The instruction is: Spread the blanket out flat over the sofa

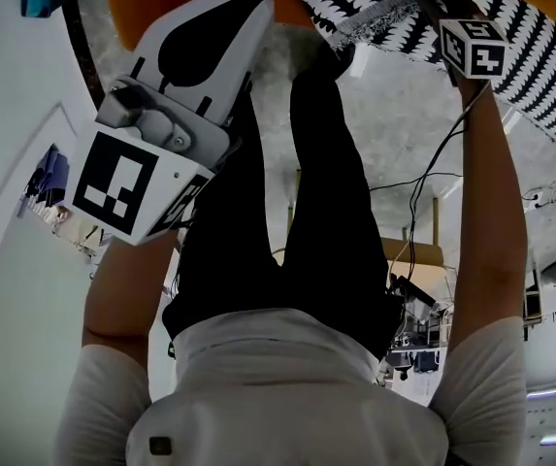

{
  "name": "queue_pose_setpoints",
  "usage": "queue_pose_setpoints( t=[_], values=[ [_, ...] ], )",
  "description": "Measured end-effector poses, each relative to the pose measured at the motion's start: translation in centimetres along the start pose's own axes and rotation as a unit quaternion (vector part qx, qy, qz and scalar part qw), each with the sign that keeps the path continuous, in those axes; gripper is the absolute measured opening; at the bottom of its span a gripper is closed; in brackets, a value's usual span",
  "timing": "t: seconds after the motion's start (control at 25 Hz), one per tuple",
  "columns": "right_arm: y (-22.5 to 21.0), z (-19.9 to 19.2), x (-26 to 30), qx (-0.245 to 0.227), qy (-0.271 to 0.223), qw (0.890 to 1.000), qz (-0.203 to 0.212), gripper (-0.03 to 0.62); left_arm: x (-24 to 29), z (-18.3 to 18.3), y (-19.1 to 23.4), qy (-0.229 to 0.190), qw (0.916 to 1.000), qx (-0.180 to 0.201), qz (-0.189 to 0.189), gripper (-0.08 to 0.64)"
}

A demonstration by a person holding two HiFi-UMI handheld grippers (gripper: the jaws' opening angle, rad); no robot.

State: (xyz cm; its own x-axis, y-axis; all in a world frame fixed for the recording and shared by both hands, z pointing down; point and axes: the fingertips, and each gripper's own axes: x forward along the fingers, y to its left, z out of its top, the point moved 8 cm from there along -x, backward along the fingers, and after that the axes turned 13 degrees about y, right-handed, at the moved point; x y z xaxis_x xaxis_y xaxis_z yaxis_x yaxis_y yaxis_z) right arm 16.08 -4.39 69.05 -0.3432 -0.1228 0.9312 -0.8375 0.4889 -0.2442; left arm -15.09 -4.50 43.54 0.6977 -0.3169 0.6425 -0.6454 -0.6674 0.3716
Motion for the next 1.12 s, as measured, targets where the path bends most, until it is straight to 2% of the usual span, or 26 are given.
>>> queue_pose_setpoints(
  t=[0.08, 0.2, 0.4, 0.52, 0.64, 0.8, 1.04, 1.12],
  values=[
    [-0.1, -0.4, 1.1, -0.007, 0.014, 1.000, 0.006, 0.123, 0.3, -0.6, 0.2, 0.007, 1.0000, -0.002, 0.000, 0.006],
    [0.1, -0.3, 1.2, -0.022, 0.016, 1.000, -0.005, 0.047, 0.1, -1.0, 0.6, 0.014, 0.9999, -0.009, 0.002, 0.006],
    [2.1, -0.5, 0.1, -0.032, 0.005, 0.999, -0.008, 0.037, -0.5, -1.3, 1.0, 0.016, 0.9996, -0.021, 0.007, 0.006],
    [6.0, -0.3, -1.0, -0.059, -0.005, 0.998, 0.010, 0.037, -2.0, -1.5, 1.4, 0.013, 0.9994, -0.031, 0.007, 0.006],
    [11.8, 0.4, -2.4, -0.101, -0.010, 0.994, 0.033, 0.037, -4.8, -1.3, 1.5, 0.010, 0.9995, -0.031, 0.004, 0.006],
    [17.8, 0.8, -4.2, -0.138, -0.015, 0.988, 0.063, 0.037, -7.3, -0.5, 0.1, 0.004, 0.9997, -0.026, 0.003, 0.006],
    [22.1, 0.4, -2.6, -0.166, -0.004, 0.980, 0.113, 0.035, -6.7, -0.1, -2.2, -0.003, 0.9993, -0.038, 0.003, 0.006],
    [21.9, -1.9, -1.3, -0.171, 0.023, 0.976, 0.135, 0.035, -4.6, -0.6, -4.1, 0.011, 0.9985, -0.054, 0.004, 0.006]
  ],
)
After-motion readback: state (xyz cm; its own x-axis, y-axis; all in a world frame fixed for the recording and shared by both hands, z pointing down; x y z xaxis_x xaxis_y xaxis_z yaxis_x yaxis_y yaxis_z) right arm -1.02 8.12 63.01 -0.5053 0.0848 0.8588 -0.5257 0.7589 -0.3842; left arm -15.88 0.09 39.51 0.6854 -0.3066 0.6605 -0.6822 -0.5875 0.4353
